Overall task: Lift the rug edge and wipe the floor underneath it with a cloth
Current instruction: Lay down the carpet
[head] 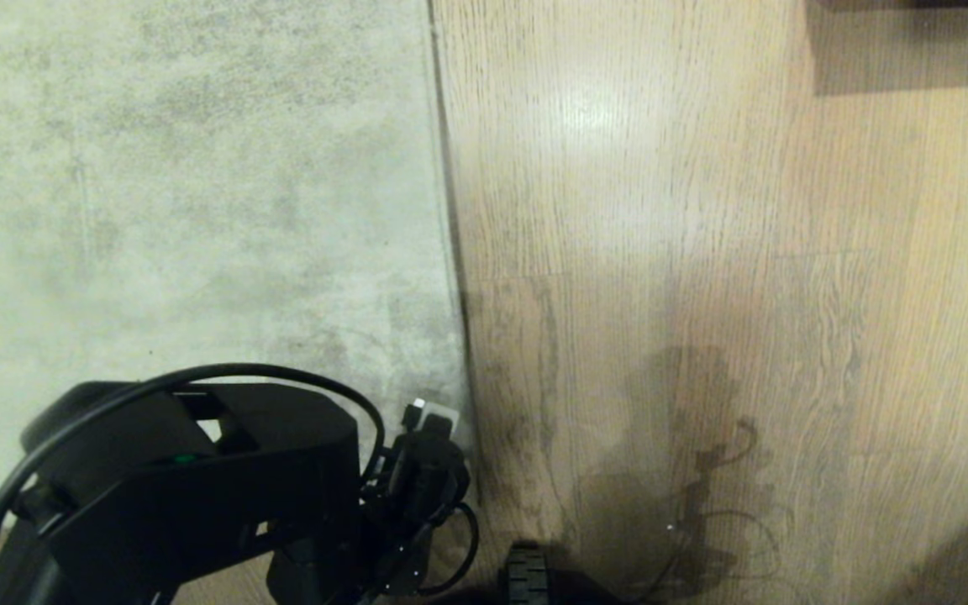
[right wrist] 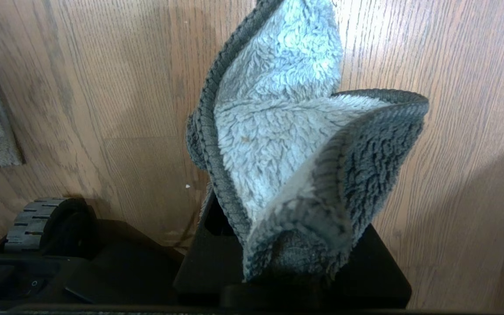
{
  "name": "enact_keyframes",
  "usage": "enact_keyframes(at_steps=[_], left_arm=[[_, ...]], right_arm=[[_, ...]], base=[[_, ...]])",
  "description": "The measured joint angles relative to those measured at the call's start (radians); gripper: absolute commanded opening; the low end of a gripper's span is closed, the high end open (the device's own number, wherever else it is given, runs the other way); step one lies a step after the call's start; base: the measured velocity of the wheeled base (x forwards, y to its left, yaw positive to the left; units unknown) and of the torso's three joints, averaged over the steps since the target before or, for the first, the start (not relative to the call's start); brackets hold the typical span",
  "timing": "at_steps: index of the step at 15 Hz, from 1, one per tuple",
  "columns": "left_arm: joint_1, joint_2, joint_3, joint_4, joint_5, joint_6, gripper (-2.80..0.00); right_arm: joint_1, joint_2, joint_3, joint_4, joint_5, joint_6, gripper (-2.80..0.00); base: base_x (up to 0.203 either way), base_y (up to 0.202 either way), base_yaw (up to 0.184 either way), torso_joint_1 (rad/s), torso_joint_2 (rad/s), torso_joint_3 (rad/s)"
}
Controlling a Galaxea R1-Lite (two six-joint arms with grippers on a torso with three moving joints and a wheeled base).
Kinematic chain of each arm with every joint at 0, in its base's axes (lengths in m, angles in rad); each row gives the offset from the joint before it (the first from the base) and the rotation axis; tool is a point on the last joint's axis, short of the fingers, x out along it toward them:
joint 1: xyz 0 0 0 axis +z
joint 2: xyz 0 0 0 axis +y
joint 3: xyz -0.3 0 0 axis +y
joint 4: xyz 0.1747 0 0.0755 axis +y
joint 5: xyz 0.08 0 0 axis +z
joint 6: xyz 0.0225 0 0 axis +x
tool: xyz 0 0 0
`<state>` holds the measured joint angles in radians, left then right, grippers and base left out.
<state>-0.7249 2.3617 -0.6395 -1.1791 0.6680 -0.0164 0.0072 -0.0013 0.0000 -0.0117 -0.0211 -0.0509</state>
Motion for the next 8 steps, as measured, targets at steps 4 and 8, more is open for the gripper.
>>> enact_keyframes(at_steps=[4, 8], left_arm=[[-0.009, -0.036, -0.003, 0.011, -0.004, 0.005, -2.80], [-0.021, -0.176, 0.008, 0.089, -0.011, 0.029, -2.80]], right_arm=[[0.000, 0.000, 0.000, 0.000, 0.000, 0.000, -2.80], [0.000, 0.000, 0.000, 0.000, 0.000, 0.000, -2.80]], base=[[0.000, 0.000, 0.000, 0.000, 0.00, 0.000], [0.000, 0.000, 0.000, 0.000, 0.00, 0.000]])
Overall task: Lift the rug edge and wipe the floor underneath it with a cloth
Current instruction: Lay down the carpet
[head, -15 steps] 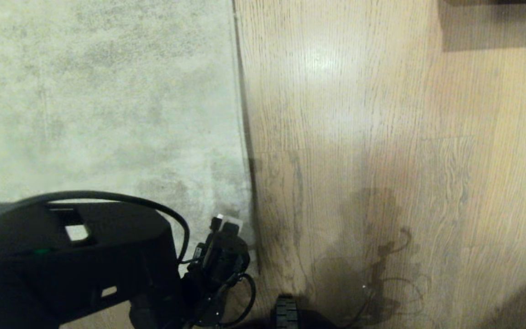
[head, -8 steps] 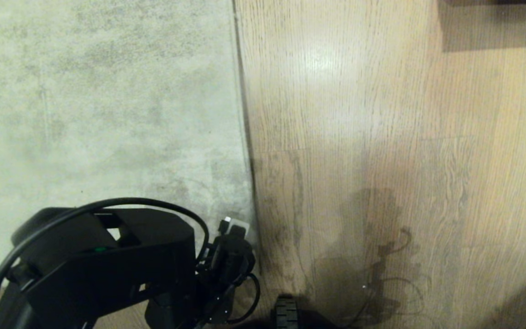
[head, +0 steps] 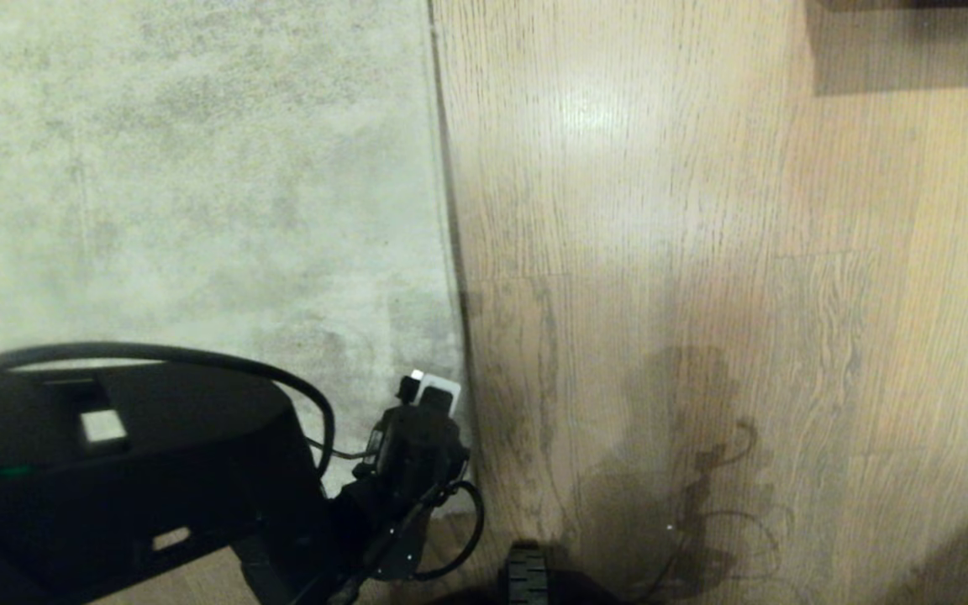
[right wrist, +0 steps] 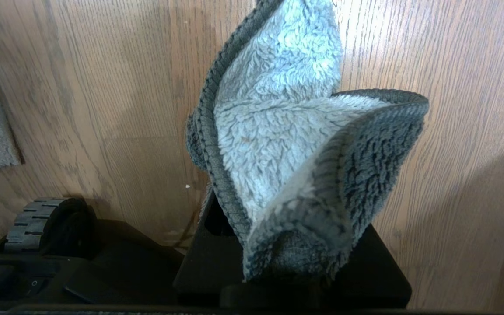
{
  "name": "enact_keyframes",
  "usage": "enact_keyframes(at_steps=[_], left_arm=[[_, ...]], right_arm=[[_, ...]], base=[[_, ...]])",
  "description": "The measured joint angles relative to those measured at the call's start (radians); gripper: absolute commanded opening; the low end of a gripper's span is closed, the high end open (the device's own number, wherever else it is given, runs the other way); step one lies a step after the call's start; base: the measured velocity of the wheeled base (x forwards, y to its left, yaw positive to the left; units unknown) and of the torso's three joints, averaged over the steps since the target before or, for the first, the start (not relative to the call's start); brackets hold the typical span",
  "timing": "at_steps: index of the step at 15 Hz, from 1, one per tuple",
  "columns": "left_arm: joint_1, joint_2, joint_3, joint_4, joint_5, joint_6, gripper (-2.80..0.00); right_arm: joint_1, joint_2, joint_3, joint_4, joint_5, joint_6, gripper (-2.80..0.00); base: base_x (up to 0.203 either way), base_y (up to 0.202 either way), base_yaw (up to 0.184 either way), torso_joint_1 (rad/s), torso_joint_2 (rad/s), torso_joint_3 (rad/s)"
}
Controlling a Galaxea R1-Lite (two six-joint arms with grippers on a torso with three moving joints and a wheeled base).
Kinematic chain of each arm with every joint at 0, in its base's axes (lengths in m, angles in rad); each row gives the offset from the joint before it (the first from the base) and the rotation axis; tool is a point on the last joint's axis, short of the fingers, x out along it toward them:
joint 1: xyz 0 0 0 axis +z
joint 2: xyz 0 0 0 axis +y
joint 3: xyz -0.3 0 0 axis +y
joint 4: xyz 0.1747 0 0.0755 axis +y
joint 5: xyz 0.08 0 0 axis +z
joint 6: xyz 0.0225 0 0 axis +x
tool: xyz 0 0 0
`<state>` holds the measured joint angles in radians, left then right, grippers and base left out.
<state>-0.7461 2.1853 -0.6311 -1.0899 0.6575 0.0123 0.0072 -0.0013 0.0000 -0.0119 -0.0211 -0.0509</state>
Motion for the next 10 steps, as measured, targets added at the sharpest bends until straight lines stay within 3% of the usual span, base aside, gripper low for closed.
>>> enact_keyframes(at_steps=[4, 10], left_arm=[[-0.022, -0.194, 0.031, 0.131, -0.041, 0.007, -2.80], [-0.064, -0.442, 0.197, 0.174, -0.116, 0.006, -2.80]], right_arm=[[0.000, 0.000, 0.000, 0.000, 0.000, 0.000, -2.80], [0.000, 0.000, 0.000, 0.000, 0.000, 0.000, -2.80]], base=[[0.000, 0.000, 0.000, 0.000, 0.00, 0.000], [0.000, 0.000, 0.000, 0.000, 0.00, 0.000]])
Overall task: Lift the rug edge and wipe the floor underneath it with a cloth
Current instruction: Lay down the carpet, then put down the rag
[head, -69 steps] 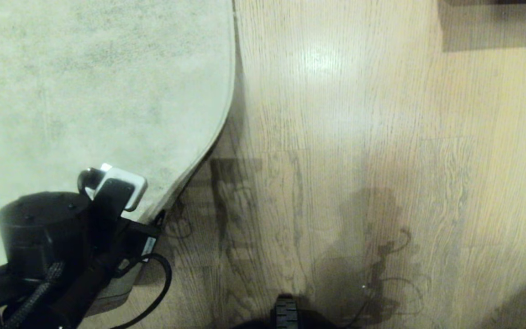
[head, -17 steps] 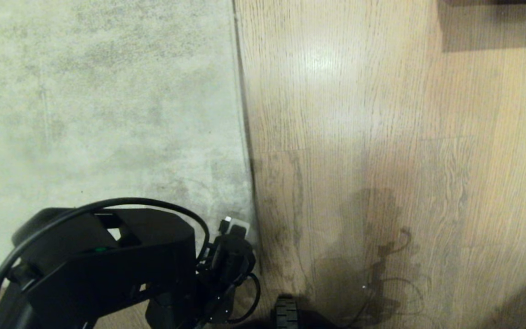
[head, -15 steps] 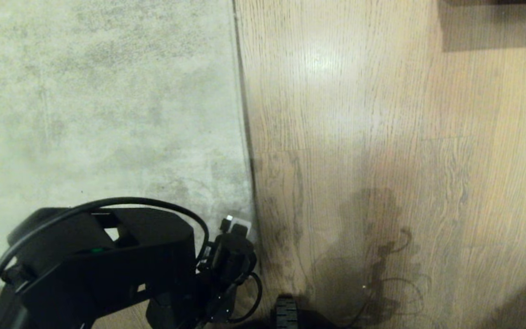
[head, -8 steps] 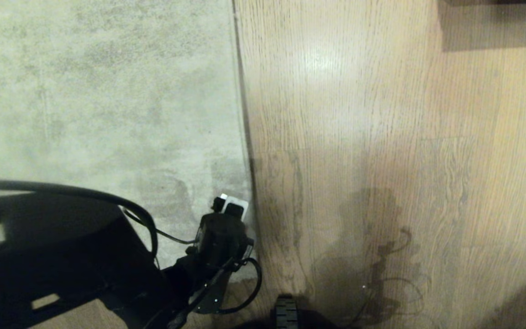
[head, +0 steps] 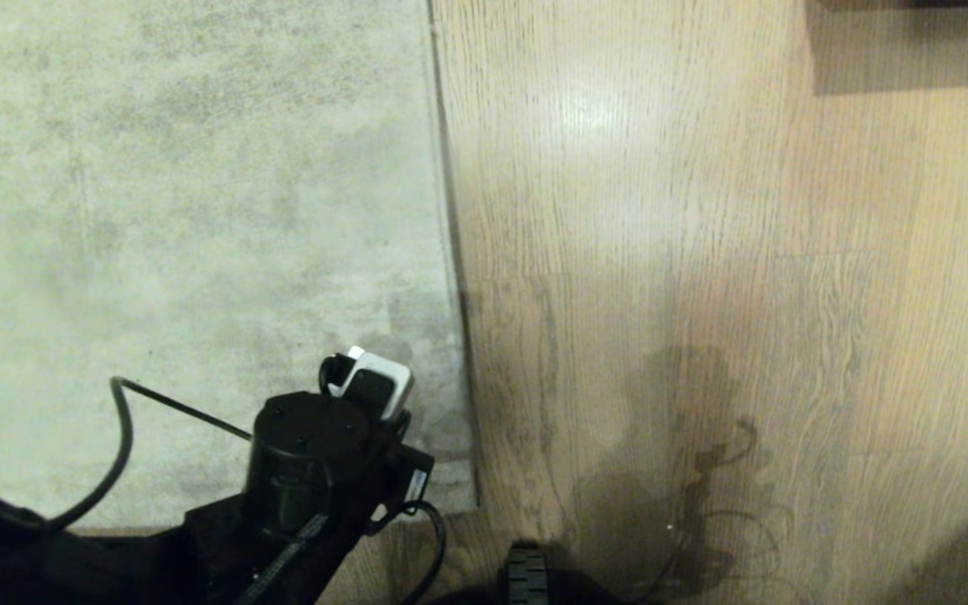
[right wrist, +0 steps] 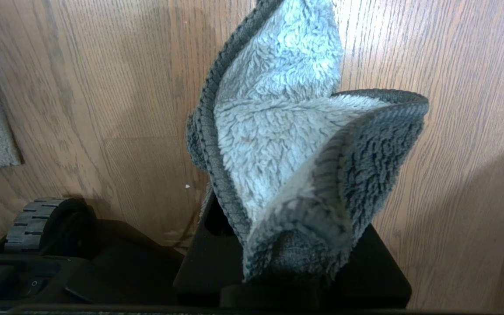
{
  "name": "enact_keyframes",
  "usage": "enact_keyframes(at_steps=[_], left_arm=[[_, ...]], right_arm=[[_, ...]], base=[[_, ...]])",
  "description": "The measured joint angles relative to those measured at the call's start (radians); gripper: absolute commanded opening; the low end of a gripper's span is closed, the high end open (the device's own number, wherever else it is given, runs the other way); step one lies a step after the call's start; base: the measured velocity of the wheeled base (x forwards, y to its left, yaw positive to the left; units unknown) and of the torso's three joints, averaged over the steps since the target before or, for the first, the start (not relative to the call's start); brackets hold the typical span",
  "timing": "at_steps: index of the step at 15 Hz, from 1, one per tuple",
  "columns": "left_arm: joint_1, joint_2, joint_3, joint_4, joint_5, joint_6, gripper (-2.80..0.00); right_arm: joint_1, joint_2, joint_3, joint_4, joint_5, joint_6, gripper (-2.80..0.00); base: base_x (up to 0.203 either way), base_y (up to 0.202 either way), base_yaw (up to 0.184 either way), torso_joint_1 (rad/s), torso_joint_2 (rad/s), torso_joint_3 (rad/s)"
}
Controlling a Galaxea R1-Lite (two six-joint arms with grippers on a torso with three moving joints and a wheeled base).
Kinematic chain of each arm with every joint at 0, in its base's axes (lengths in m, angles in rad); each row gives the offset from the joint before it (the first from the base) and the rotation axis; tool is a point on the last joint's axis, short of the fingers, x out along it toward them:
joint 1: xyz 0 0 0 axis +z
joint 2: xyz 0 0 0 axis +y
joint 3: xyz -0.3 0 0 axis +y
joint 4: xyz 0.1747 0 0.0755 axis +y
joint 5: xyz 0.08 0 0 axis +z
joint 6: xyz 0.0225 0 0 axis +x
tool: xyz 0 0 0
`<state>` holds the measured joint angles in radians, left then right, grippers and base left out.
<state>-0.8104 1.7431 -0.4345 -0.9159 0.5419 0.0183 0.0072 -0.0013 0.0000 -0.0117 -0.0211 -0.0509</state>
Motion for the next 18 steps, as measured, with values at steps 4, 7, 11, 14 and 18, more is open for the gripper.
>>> enact_keyframes(at_steps=[4, 7, 11, 14, 18], left_arm=[[0.004, -0.141, 0.040, 0.125, -0.105, -0.001, -2.80], [0.007, -0.227, 0.066, 0.202, -0.162, 0.000, -2.80], [0.007, -0.312, 0.146, 0.199, -0.177, -0.003, -2.80], [0.017, -0.362, 0.192, 0.196, -0.177, -0.003, -2.80], [0.019, -0.429, 0.232, 0.186, -0.179, -0.001, -2.80]], right_arm=[[0.000, 0.000, 0.000, 0.000, 0.000, 0.000, -2.80], [0.000, 0.000, 0.000, 0.000, 0.000, 0.000, -2.80], [0.000, 0.000, 0.000, 0.000, 0.000, 0.000, -2.80], [0.000, 0.000, 0.000, 0.000, 0.000, 0.000, -2.80], [0.000, 0.000, 0.000, 0.000, 0.000, 0.000, -2.80]], base=[[0.000, 0.000, 0.000, 0.000, 0.00, 0.000], [0.000, 0.000, 0.000, 0.000, 0.00, 0.000], [0.000, 0.000, 0.000, 0.000, 0.00, 0.000], [0.000, 0.000, 0.000, 0.000, 0.00, 0.000], [0.000, 0.000, 0.000, 0.000, 0.00, 0.000]])
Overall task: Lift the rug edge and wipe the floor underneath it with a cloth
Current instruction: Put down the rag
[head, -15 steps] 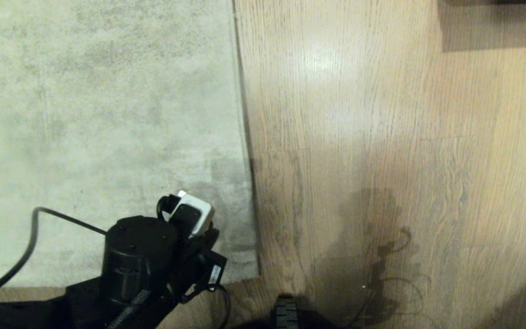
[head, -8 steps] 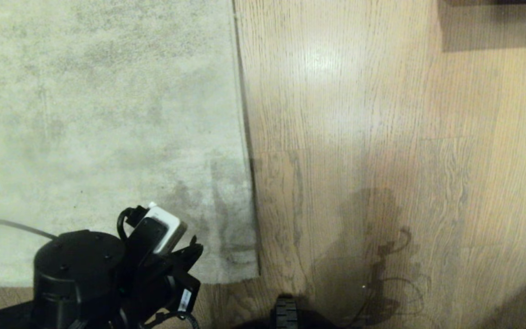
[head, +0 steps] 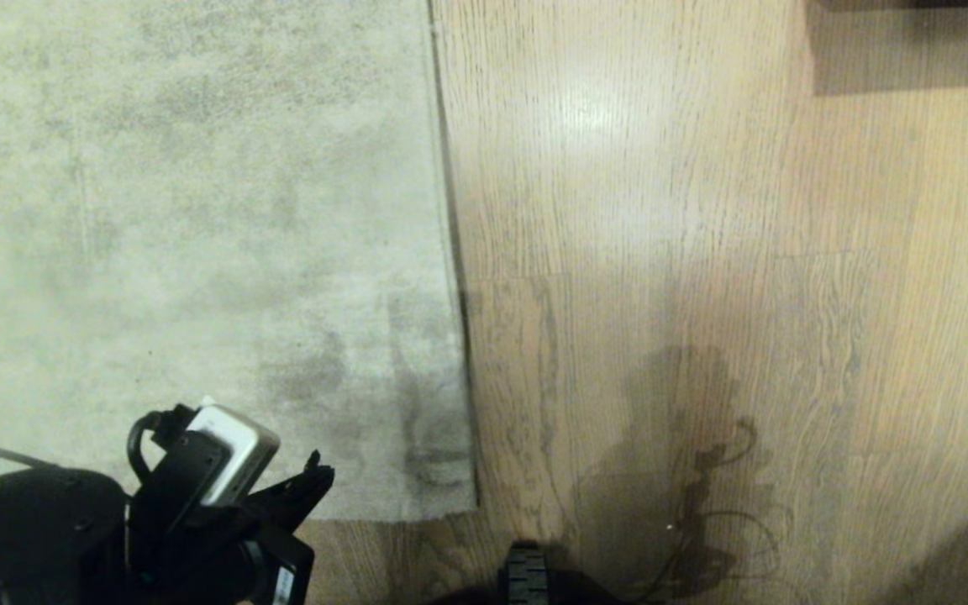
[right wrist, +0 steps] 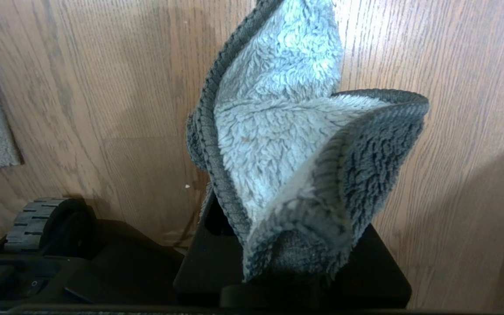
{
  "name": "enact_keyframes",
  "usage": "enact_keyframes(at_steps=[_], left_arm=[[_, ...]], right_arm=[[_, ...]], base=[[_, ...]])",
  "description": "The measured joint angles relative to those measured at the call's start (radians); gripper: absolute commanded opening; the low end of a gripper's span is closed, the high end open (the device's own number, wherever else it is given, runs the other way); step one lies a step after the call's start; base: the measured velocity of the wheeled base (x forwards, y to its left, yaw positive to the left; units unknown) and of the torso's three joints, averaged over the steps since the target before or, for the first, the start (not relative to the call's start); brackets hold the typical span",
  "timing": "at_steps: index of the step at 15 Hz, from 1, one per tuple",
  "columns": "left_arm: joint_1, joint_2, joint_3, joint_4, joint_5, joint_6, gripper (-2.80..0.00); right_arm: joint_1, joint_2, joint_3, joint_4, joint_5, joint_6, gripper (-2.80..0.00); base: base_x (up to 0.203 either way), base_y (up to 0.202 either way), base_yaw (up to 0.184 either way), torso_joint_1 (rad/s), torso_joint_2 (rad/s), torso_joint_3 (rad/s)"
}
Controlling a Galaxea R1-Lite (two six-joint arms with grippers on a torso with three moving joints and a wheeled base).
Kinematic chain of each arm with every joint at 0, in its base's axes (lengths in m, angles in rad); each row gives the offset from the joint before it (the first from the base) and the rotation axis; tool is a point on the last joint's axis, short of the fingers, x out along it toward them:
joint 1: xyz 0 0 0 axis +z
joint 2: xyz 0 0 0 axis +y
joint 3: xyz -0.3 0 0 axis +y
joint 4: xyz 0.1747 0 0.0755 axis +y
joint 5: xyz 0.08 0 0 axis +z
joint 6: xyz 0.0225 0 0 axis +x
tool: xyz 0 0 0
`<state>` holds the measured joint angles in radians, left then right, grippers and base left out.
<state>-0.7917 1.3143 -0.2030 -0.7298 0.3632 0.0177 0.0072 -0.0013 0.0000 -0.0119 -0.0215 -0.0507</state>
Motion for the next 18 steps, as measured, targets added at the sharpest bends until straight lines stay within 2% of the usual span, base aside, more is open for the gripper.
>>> enact_keyframes(at_steps=[4, 11, 18], left_arm=[[-0.031, -0.052, 0.044, 0.000, -0.002, 0.003, -2.80], [-0.035, -0.163, 0.134, 0.000, -0.002, 0.002, -2.80], [-0.033, -0.194, 0.179, 0.019, -0.015, -0.002, -2.80]], right_arm=[[0.000, 0.000, 0.000, 0.000, 0.000, 0.000, -2.80], [0.000, 0.000, 0.000, 0.000, 0.000, 0.000, -2.80], [0.000, 0.000, 0.000, 0.000, 0.000, 0.000, -2.80]], base=[[0.000, 0.000, 0.000, 0.000, 0.00, 0.000], [0.000, 0.000, 0.000, 0.000, 0.00, 0.000], [0.000, 0.000, 0.000, 0.000, 0.00, 0.000]])
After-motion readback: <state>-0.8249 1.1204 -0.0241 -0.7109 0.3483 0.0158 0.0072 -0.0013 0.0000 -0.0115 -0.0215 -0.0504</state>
